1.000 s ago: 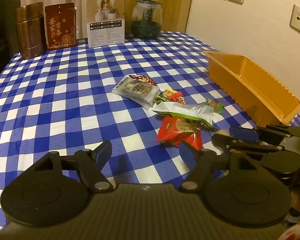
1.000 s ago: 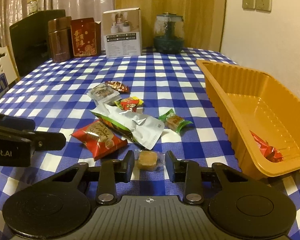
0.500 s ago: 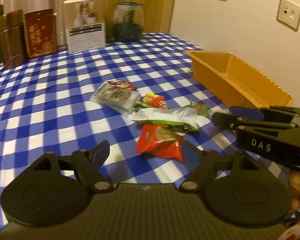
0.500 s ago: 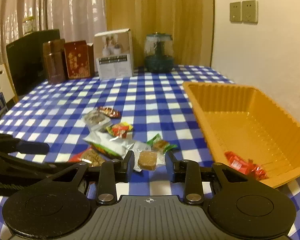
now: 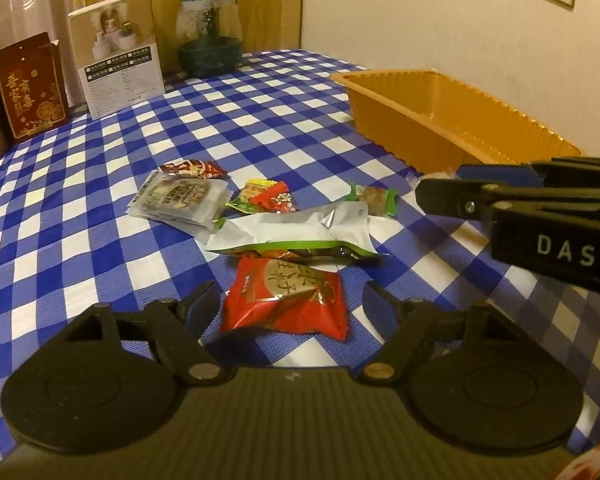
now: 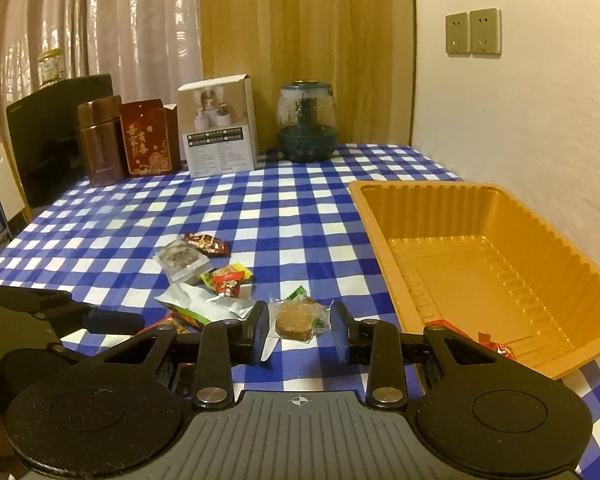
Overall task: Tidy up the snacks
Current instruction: 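Grasp the red packet with gold print with the left tool, then carry the red packet and cookie into the orange tray and open both tools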
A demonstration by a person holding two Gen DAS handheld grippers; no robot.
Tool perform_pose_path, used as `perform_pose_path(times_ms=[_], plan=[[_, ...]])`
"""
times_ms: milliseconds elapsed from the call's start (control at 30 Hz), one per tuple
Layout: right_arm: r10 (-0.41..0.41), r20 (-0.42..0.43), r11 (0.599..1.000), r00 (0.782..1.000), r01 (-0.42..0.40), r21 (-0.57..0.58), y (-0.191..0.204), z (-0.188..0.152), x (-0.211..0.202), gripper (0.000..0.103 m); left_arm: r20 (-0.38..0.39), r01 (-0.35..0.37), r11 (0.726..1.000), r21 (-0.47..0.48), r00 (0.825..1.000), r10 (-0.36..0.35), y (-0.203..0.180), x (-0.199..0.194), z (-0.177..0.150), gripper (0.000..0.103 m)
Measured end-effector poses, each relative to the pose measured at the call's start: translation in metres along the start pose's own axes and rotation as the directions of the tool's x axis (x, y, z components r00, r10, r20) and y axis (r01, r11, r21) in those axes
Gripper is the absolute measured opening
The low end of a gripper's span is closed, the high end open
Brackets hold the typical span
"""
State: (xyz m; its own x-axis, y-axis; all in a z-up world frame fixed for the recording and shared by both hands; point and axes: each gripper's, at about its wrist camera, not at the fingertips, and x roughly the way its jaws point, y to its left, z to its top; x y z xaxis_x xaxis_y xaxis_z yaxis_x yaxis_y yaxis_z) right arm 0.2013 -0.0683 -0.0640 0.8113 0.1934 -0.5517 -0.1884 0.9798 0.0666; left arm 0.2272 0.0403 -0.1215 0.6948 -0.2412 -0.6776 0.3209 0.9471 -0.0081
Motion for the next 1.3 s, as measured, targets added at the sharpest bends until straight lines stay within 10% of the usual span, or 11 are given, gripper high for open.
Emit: perform_pose_path(times_ms=[333,1300], plan=[[-0.002,-0.002,1.0,1.0,0.002,0.006,-0.002,0.0,0.0,0.034,-0.011,0.002,1.0,0.005,1.0,-0.002,-0.003,0.002,0.0,0.047],[-0.107,0.103,0.993,0.989,0.1,0.07,-0.088,0.036,-0.057,0.034,0.135,0.04,0.992,-0.121,0.991,-0.024,-0.066,-0.057,0.063,0.046]])
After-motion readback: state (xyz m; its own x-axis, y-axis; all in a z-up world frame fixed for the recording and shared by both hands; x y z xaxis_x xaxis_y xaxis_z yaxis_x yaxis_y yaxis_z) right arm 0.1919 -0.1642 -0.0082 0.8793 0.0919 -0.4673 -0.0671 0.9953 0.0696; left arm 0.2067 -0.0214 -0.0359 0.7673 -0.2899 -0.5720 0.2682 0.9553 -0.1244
